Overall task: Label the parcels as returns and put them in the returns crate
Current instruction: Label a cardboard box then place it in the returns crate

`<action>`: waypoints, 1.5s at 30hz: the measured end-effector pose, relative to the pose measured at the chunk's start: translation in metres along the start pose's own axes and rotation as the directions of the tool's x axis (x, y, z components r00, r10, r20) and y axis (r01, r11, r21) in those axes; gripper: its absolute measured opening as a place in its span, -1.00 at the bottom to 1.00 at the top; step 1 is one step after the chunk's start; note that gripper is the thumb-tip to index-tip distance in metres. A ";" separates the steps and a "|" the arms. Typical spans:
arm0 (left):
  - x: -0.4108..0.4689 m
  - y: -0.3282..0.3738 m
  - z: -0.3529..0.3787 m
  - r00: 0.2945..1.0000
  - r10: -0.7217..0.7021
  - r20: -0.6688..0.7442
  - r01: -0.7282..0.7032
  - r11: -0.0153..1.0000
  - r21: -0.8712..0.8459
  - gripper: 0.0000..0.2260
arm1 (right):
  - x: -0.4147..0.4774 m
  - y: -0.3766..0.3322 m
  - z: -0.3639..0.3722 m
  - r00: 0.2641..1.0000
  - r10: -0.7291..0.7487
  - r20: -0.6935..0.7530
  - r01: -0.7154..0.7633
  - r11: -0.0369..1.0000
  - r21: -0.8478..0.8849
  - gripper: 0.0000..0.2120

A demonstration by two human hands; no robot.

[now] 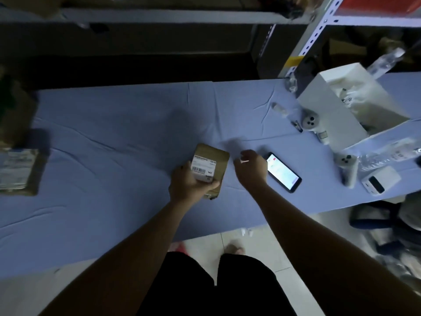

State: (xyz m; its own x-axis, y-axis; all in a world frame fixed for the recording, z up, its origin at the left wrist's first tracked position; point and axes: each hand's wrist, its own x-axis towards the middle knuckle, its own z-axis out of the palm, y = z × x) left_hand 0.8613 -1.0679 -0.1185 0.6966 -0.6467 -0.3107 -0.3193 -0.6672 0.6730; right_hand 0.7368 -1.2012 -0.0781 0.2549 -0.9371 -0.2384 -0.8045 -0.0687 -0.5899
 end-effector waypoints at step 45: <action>-0.056 0.065 0.059 0.916 -0.054 -0.398 0.072 0.997 0.031 -0.34 | 0.052 0.072 -0.118 0.693 -0.474 0.544 0.646 0.742 -0.176 -0.25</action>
State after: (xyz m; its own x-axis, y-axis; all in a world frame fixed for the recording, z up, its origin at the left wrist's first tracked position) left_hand 0.7637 -1.0970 -0.0971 0.9110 -0.4089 -0.0537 -0.2876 -0.7232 0.6279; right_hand 0.6293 -1.2950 -0.0421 0.8496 -0.4303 -0.3049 -0.5269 -0.7171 -0.4562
